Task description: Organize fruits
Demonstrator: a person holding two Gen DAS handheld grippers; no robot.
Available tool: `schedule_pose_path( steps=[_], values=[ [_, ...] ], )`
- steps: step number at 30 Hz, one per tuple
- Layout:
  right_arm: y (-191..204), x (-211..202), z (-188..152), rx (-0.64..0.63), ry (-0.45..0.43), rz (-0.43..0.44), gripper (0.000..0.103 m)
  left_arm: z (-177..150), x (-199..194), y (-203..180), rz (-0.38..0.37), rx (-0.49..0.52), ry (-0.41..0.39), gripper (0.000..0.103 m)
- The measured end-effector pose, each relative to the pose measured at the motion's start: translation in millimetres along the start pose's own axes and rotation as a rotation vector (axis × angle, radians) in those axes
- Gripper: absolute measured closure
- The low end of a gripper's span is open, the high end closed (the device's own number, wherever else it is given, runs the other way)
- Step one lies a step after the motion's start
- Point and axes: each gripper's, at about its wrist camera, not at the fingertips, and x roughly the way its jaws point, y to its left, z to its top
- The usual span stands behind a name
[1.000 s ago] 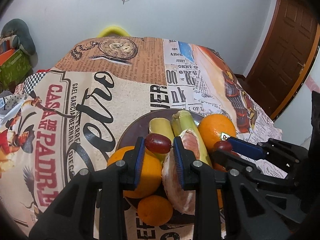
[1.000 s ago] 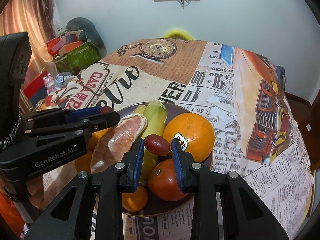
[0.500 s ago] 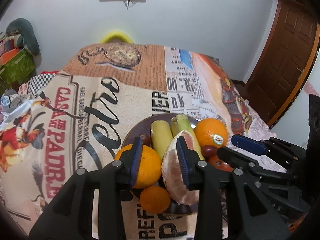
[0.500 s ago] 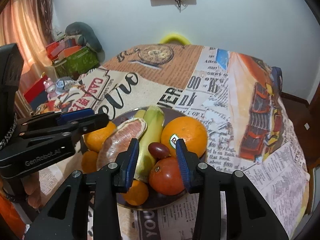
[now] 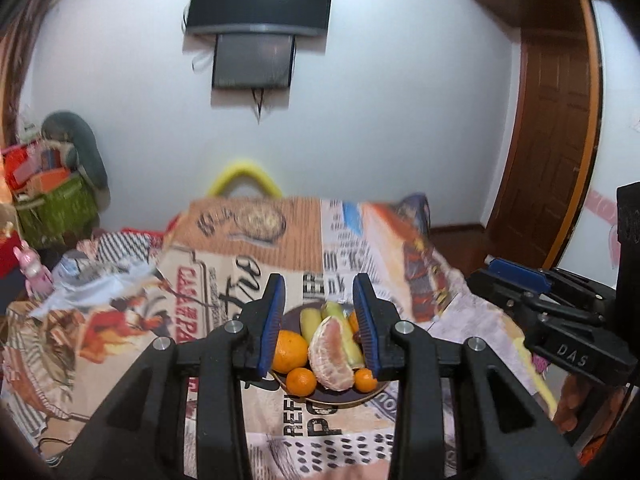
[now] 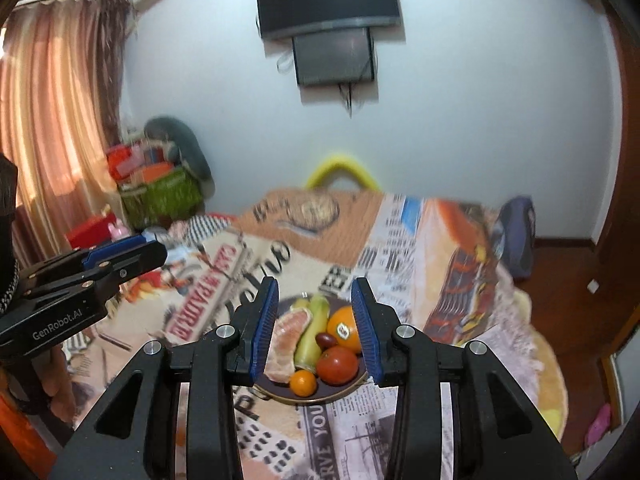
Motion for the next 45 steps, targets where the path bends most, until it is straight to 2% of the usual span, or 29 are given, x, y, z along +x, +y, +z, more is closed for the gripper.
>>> schedule_pose_path(
  steps=[6,10,12,15,16,19,23,27,30,45],
  values=[
    [24,-71,6,-0.008,-0.136,0.011,0.068,6,-76,-16,-0.011,0.023,-0.123,0.067],
    [38,-104,2,-0.017,-0.221,-0.001,0.063,4,-110,-23,-0.010,0.030,-0.184,0.049],
    [42,-114,-2,-0.016,-0.253,-0.011,0.059,1,-124,-25,-0.012,0.029,-0.209,0.046],
    [46,-123,-9,-0.013,-0.277,-0.020,0.052,-2,-136,-29,-0.014,0.037,-0.225,0.041],
    [46,-124,-10,-0.012,-0.282,-0.025,0.049,-4,-138,-29,-0.010,0.035,-0.228,0.036],
    [47,-124,-13,-0.013,-0.295,-0.048,0.034,-7,-144,-31,0.007,0.036,-0.240,0.031],
    [51,-124,-16,-0.026,-0.306,-0.089,0.017,-13,-149,-31,0.022,0.043,-0.249,0.014],
    [53,-129,-20,-0.033,-0.306,-0.102,0.011,-19,-152,-32,0.033,0.045,-0.257,0.008],
    [53,-130,-23,-0.035,-0.308,-0.113,0.000,-21,-154,-32,0.035,0.042,-0.259,0.006],
    [55,-139,-32,-0.036,-0.316,-0.116,0.000,-27,-158,-38,0.046,0.059,-0.268,0.003]
  ],
)
